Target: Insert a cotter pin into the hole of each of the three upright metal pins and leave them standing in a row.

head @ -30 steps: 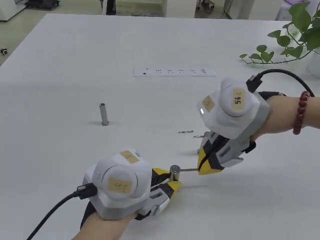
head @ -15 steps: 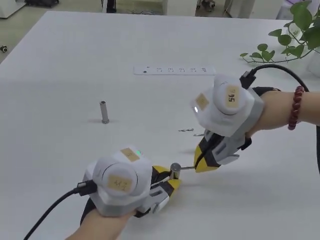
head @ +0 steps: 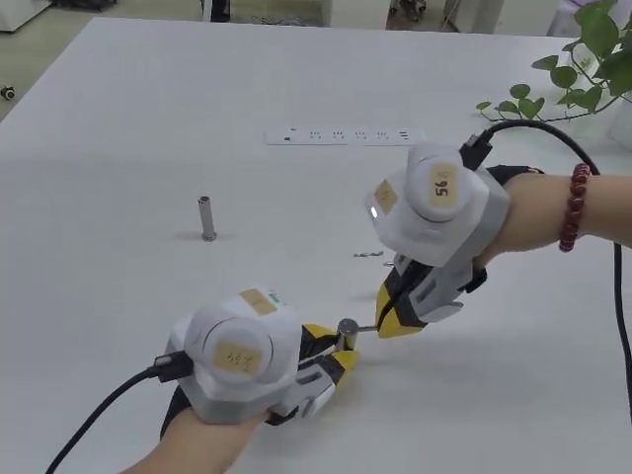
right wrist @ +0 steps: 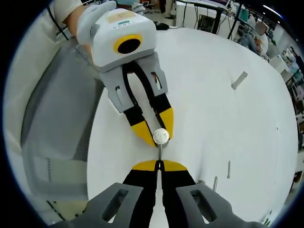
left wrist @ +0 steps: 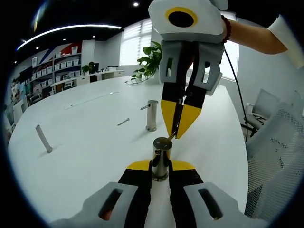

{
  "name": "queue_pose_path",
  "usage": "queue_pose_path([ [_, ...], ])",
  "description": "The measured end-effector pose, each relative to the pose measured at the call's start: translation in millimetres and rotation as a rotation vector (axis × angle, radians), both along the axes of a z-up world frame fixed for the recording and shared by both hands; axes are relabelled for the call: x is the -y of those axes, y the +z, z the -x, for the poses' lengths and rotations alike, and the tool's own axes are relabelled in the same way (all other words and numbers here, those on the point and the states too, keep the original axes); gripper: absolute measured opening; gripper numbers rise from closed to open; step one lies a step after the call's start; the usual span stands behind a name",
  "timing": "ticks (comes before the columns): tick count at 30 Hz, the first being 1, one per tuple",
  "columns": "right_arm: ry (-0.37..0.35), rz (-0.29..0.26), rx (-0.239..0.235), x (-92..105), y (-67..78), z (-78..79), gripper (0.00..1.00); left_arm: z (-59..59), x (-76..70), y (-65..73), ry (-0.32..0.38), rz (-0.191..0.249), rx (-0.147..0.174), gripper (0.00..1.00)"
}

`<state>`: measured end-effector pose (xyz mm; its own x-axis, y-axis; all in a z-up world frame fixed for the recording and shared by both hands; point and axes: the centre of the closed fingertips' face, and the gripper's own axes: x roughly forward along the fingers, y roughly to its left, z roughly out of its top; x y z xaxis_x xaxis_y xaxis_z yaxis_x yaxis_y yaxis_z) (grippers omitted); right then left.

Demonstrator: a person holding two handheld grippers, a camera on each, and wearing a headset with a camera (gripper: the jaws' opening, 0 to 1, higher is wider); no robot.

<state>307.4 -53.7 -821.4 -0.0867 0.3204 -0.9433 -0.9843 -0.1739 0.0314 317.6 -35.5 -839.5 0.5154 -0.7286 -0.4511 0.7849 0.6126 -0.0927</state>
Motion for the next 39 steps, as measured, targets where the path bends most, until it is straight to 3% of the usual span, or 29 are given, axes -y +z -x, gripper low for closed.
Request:
queue_pose_path([
  [22,0.021,-0.022,0.007,-12.3,-1.3,1.3,0.05,0.4,0.0,-0.3,-0.001,0.001,0.001,0.11],
  [27,-0.003,-0.034,0.021,-10.1,-0.3,-1.9,0.11,0.3,0.1,-0.3,0.000,0.000,0.002,0.11],
  [39,-0.024,-0.038,0.017,-1.7,0.9,0.0,0.07,0.4,0.9,-0.1,0.005,0.007,-0.003,0.12],
])
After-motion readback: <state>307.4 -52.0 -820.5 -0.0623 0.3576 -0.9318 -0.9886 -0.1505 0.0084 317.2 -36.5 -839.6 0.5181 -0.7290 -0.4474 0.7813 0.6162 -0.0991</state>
